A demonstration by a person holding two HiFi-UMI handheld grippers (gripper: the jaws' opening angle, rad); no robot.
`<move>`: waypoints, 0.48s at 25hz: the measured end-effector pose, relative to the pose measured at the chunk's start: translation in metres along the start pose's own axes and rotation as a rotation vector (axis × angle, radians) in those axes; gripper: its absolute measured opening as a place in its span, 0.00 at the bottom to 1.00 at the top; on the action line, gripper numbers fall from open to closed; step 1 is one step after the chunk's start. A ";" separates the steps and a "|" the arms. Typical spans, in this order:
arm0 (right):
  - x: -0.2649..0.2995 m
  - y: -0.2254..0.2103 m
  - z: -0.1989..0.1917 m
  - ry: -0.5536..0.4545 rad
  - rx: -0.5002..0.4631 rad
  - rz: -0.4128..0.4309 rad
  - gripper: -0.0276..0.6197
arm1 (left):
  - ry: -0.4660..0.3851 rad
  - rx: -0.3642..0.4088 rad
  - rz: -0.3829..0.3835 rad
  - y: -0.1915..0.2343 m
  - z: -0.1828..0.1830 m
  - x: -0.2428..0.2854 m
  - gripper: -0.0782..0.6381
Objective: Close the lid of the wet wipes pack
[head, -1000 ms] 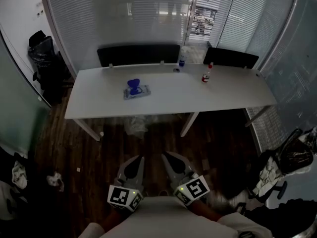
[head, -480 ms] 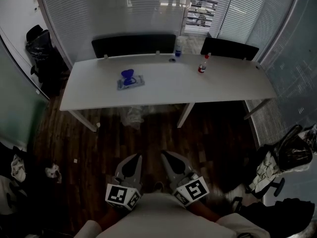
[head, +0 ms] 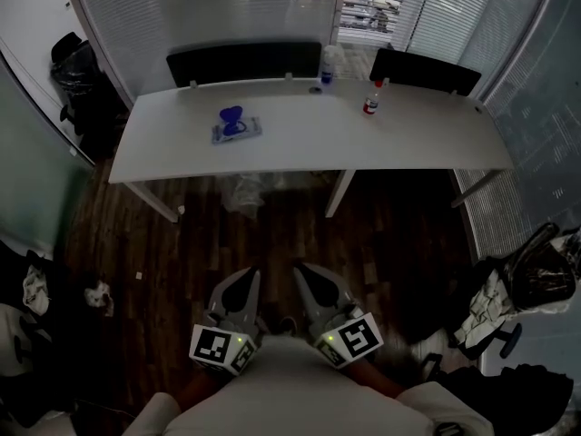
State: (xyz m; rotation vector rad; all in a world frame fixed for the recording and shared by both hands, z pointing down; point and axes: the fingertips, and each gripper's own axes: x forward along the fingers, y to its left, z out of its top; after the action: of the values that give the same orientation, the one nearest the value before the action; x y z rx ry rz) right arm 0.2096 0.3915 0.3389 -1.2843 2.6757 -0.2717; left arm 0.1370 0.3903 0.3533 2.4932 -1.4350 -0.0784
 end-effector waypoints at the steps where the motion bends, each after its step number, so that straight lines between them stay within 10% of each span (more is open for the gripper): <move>1: 0.001 -0.001 0.003 -0.007 -0.003 0.004 0.04 | -0.004 0.006 -0.001 -0.001 0.002 0.002 0.11; 12: 0.040 -0.009 -0.002 -0.035 -0.045 0.043 0.04 | -0.052 0.009 0.011 0.035 0.004 0.031 0.11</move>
State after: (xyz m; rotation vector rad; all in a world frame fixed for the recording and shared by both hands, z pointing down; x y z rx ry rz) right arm 0.1912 0.3554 0.3406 -1.2297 2.6908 -0.1825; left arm 0.1231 0.3462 0.3610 2.5078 -1.4726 -0.1360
